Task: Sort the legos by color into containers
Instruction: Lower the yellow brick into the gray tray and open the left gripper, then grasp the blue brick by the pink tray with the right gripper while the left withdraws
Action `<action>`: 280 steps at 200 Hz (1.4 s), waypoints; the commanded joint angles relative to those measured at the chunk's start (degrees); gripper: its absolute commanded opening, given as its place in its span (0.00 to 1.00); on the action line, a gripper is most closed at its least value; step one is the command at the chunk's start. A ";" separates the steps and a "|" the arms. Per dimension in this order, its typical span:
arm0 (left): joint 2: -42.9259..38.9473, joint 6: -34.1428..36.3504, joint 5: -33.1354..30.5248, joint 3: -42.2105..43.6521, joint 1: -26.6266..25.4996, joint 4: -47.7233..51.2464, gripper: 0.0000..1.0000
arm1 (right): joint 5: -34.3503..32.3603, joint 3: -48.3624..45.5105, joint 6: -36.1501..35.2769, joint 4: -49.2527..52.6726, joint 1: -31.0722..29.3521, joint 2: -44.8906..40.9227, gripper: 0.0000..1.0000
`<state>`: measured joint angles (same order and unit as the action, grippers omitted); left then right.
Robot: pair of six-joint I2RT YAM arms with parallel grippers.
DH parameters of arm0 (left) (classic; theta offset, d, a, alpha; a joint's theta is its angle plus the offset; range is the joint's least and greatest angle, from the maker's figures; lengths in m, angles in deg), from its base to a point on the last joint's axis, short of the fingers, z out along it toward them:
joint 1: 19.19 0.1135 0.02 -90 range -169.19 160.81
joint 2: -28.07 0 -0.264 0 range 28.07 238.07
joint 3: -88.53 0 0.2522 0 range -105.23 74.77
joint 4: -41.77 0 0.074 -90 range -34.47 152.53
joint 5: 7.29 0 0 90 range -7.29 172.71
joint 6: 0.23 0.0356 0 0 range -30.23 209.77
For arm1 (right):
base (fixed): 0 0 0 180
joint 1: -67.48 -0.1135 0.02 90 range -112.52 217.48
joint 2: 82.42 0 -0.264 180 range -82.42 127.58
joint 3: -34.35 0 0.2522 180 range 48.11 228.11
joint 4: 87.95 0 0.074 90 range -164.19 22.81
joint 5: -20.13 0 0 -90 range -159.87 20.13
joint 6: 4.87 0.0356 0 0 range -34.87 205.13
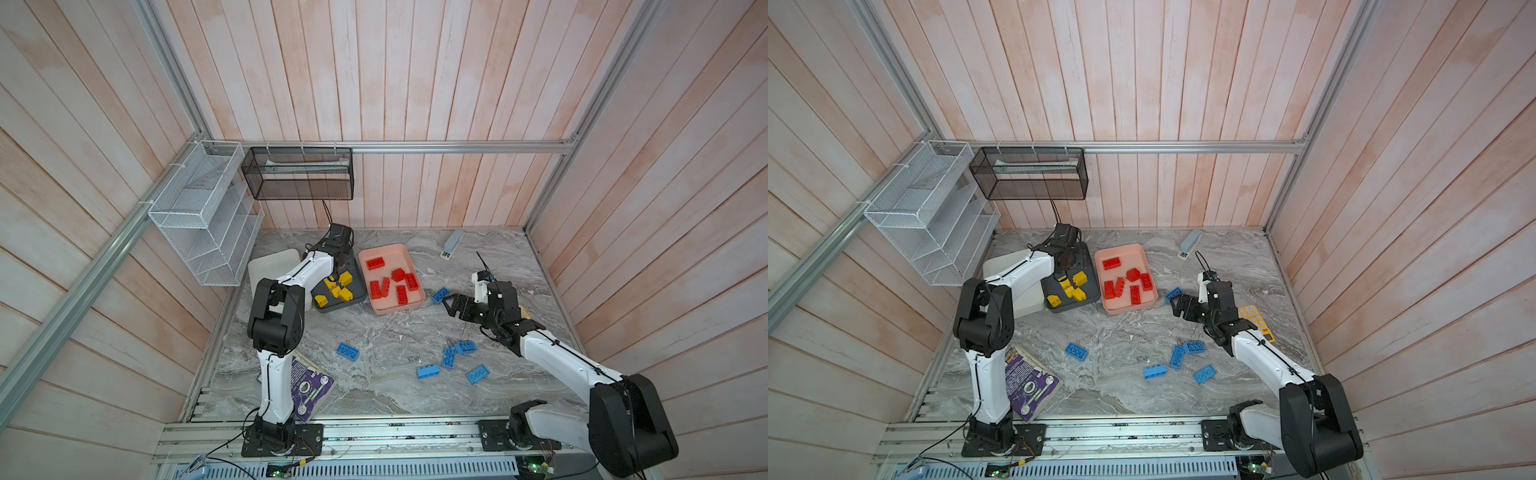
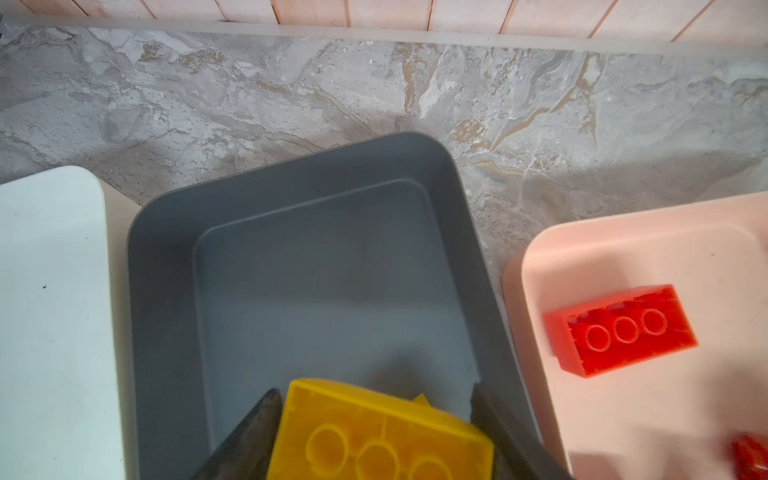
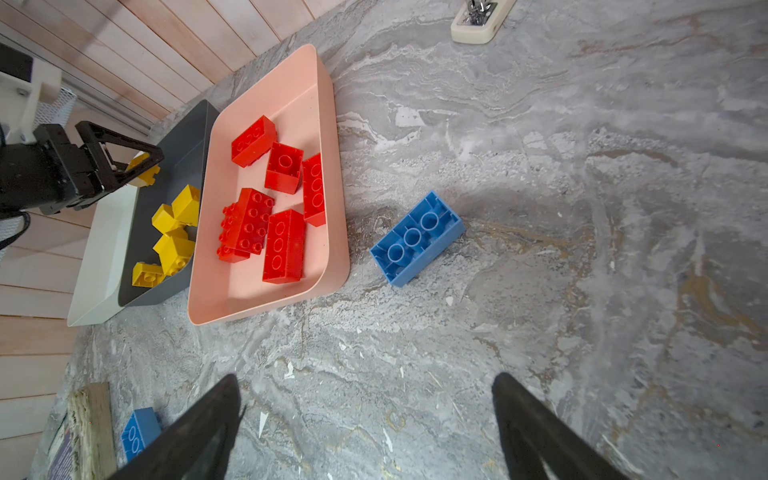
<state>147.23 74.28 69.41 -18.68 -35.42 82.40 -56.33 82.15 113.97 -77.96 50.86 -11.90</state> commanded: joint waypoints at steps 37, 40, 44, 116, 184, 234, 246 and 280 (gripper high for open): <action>-7.33 -0.39 2.33 2.59 0.32 -0.49 0.90 | -3.89 4.51 -1.81 4.38 -0.96 1.89 0.95; -8.00 -0.48 2.53 2.96 0.34 -0.58 0.90 | -4.02 4.66 -1.78 4.51 -0.96 2.04 0.95; -8.95 -0.74 2.79 3.48 0.33 -0.72 0.90 | -4.13 4.79 -1.69 4.80 -0.96 2.19 0.95; -31.02 -3.48 7.68 16.90 -1.63 -3.30 0.91 | -10.47 13.28 -1.54 10.37 -3.61 11.04 0.89; -54.23 -3.65 10.76 30.46 -3.46 -1.55 0.92 | -15.16 25.02 -2.65 15.28 -4.47 25.35 0.91; -65.31 -0.96 9.89 35.40 -3.43 3.05 0.93 | -20.91 30.40 -1.70 18.25 -5.34 33.72 0.94; -67.10 -0.74 10.17 36.11 -3.41 3.66 0.93 | -23.16 31.05 -1.46 18.48 -5.76 34.61 0.95; -69.92 0.16 10.08 37.70 -3.46 4.33 0.93 | -25.78 32.22 -1.31 19.23 -6.03 37.01 0.95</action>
<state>78.77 72.64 79.29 17.54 -38.77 85.16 -77.86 112.40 112.13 -60.89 45.26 23.40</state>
